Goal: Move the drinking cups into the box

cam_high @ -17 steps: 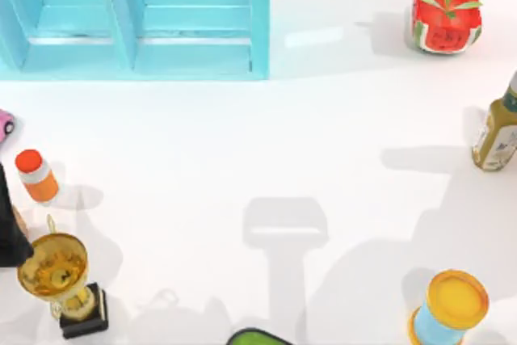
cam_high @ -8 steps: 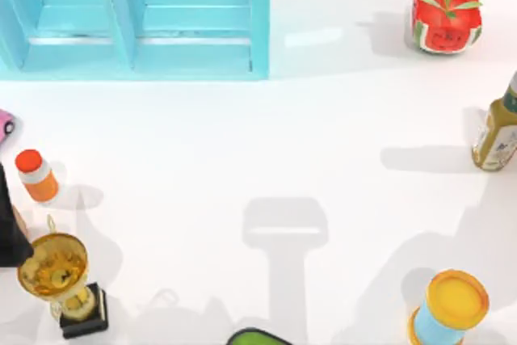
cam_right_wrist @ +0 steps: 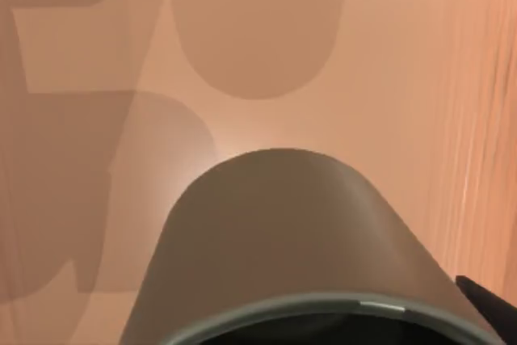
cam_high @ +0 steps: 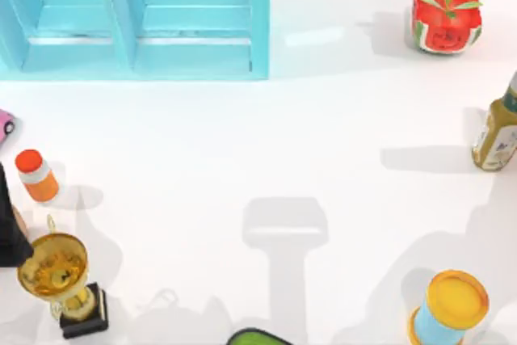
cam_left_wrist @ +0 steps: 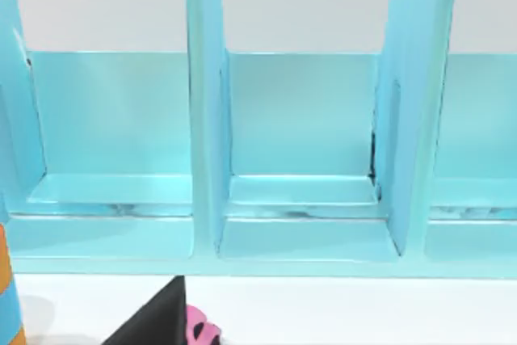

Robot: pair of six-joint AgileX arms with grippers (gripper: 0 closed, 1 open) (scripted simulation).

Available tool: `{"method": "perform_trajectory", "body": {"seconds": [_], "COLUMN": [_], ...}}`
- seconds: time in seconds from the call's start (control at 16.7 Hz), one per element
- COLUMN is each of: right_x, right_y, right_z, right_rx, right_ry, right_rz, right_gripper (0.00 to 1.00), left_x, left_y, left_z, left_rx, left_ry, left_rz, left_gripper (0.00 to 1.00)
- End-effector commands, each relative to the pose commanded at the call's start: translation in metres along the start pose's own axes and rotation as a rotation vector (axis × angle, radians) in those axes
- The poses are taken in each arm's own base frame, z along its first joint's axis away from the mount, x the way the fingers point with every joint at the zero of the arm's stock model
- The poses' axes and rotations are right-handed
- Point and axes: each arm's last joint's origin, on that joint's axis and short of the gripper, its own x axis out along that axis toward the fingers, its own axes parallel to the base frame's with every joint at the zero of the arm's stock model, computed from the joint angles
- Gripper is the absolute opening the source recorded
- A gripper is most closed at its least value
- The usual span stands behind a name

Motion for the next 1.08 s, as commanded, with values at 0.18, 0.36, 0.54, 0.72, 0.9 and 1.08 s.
{"method": "perform_trajectory", "body": {"seconds": [0.18,0.36,0.54,0.72,0.9,1.08], "right_x": [0.0,0.0,0.0,0.0,0.0,0.0], "right_y": [0.0,0.0,0.0,0.0,0.0,0.0], "right_z": [0.0,0.0,0.0,0.0,0.0,0.0], "right_rx": [0.0,0.0,0.0,0.0,0.0,0.0], "right_ry": [0.0,0.0,0.0,0.0,0.0,0.0], "right_rz": [0.0,0.0,0.0,0.0,0.0,0.0], "right_gripper": [0.38,0.6,0.83,1.0,1.0,1.0], "left_x": [0.0,0.0,0.0,0.0,0.0,0.0], "left_y": [0.0,0.0,0.0,0.0,0.0,0.0], "left_z": [0.0,0.0,0.0,0.0,0.0,0.0], "left_rx": [0.0,0.0,0.0,0.0,0.0,0.0], "left_ry": [0.0,0.0,0.0,0.0,0.0,0.0], "left_rz": [0.0,0.0,0.0,0.0,0.0,0.0], "left_gripper": [1.0,1.0,1.0,1.0,1.0,1.0]}}
